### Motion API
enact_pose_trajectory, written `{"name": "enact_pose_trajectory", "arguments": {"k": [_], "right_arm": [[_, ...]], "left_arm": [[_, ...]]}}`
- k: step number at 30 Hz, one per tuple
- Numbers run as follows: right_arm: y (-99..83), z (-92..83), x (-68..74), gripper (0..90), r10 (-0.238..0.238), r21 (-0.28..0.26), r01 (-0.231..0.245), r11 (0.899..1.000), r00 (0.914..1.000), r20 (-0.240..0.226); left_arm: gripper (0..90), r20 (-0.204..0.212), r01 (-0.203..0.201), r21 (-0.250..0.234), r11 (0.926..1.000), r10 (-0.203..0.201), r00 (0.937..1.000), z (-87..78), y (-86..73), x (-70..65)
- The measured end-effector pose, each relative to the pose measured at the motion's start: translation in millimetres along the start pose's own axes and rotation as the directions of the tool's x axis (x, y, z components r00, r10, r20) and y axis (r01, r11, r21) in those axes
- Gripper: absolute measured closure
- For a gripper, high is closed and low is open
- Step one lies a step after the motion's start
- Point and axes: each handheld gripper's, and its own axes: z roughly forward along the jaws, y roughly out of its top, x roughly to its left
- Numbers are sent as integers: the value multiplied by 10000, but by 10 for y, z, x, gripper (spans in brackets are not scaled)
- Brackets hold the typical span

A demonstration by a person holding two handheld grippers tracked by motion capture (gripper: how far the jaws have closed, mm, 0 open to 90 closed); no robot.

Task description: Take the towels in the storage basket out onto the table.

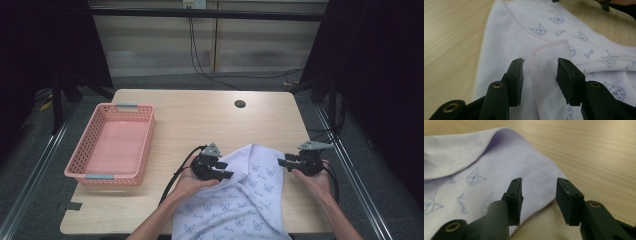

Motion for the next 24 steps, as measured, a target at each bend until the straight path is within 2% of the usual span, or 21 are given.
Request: {"name": "enact_pose_trajectory", "arguments": {"k": [2, 4, 5, 8, 10, 11, 12, 13, 15, 17, 18, 21, 24], "right_arm": [[8, 45, -44, 532, -54, 103, 53, 9999, 9999, 101], [9, 103, -77, 507, -10, 141, 7, 9999, 9998, 210], [11, 126, -83, 500, -3, 218, -2, 9998, 9997, 224], [18, 216, -101, 478, -107, 370, 94, 9993, 9994, 339], [31, 239, -94, 476, -81, 330, 66, 9994, 9990, 443], [50, 251, -89, 480, -145, 366, 128, 9992, 9989, 454], [54, 265, -78, 507, -266, 348, 251, 9991, 9987, 429], [52, 273, -53, 571, -365, 329, 351, 9988, 9985, 420], [60, 274, -19, 694, -469, 331, 465, 9984, 9988, 138], [60, 267, -3, 800, -420, 345, 424, 9985, 9991, -113], [61, 261, 0, 824, -395, 337, 401, 9986, 9991, -165], [85, 195, 3, 849, -317, 113, 320, 9994, 9991, -274], [137, 94, -24, 854, -150, -291, 140, 9995, 9994, -317]], "left_arm": [[521, 162, -78, 116, 9999, 76, 9998, 18, 7, -45], [489, 242, -438, 132, 9990, 435, 9988, 14, 29, -111], [477, 322, -492, 72, 9988, 490, 9983, 19, 32, -134], [452, 58, -565, 437, 9974, 563, 9984, 84, 20, -127], [456, 23, -396, 521, 9979, 395, 9992, 143, 0, -105], [489, -119, -421, 667, 9969, 430, 9990, 166, -4, -107], [569, 12, -520, 609, 9968, 521, 9986, 177, -8, -105], [657, 108, -503, 494, 9975, 498, 9987, 173, -7, -105], [769, 95, -385, 180, 9991, 383, 9992, 132, 3, -88], [827, 40, -210, -129, 9997, 211, 9998, 56, 17, -69], [831, -1, -52, -503, 9987, 52, 10000, -30, 36, -39], [834, -407, 81, -980, 9952, -122, 9991, -234, 73, 20], [844, -931, 293, -1566, 9872, -443, 9947, -499, 98, 125]]}}
